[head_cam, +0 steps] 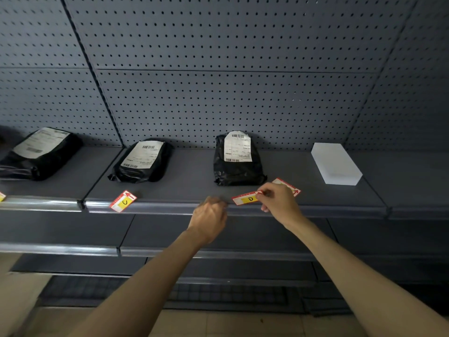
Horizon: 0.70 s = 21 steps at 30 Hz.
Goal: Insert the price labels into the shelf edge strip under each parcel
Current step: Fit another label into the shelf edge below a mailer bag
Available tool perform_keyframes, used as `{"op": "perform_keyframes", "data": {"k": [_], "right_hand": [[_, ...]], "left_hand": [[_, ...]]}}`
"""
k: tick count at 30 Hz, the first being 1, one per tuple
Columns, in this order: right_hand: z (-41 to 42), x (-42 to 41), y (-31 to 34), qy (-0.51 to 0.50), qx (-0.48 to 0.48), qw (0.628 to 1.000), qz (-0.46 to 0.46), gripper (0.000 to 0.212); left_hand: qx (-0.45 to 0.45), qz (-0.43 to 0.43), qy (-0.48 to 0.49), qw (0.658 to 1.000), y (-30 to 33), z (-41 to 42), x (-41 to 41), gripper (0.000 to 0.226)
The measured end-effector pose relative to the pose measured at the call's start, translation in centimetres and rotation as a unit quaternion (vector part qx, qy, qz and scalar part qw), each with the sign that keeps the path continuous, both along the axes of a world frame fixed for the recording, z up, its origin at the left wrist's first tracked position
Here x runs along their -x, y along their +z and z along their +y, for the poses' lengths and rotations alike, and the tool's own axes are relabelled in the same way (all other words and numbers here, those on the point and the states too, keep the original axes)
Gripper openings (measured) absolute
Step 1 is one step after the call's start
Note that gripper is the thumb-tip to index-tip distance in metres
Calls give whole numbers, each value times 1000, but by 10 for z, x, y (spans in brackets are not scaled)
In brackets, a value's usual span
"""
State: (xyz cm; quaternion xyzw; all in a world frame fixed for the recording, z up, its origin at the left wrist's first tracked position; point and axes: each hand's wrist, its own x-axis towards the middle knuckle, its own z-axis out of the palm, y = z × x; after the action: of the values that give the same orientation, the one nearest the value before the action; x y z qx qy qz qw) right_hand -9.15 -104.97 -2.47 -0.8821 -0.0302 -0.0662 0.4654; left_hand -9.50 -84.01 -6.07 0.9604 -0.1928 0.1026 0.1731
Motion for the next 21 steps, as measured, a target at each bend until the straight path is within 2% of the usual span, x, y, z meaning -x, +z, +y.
{"op": "perform_keyframes", "data": {"k": [5,21], "right_hand": [[3,1,-1,12,1,1000,-3,6],[19,-13,-20,27,64,997,15,8]], "left_hand": [[-29,-33,-7,999,-1,-2,2,30],[-10,-14,-6,1000,-4,0,1,29]]}}
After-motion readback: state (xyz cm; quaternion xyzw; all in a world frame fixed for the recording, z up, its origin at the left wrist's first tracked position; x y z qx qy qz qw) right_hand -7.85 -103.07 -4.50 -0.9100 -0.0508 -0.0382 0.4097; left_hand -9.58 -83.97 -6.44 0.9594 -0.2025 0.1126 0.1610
